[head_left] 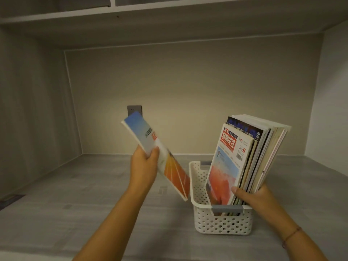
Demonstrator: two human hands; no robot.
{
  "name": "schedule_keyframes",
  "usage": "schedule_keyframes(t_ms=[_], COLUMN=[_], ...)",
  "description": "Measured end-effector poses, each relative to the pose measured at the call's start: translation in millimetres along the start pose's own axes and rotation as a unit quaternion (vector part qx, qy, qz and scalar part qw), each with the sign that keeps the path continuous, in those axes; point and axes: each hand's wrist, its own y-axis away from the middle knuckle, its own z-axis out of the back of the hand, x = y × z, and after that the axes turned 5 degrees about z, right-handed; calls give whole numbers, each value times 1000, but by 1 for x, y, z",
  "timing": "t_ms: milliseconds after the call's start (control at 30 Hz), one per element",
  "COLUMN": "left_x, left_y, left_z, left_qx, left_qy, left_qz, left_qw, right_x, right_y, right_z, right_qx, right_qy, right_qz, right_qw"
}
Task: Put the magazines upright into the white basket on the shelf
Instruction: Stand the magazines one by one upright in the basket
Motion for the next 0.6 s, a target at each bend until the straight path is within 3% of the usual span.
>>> schedule_keyframes(t_ms=[167,433,533,600], left_x=[-39,-3,11,14], left_y=[8,56,68,71], left_z=[-47,-100,-99,-95], left_qx=[19,159,274,391], left_qy=[-94,-257,-198,-114], left_qz=[-93,-71,-11,47], left_qw=[991,950,941,912], right_x=[1,3,3,5], right_y=[0,0,1,1], right_z=[0,2,2,2], right_qx=[-2,7,5,5], right_qy=[-5,-24,-24,-17], right_qz=[-1,20,24,31], right_qw=[1000,999,999,999])
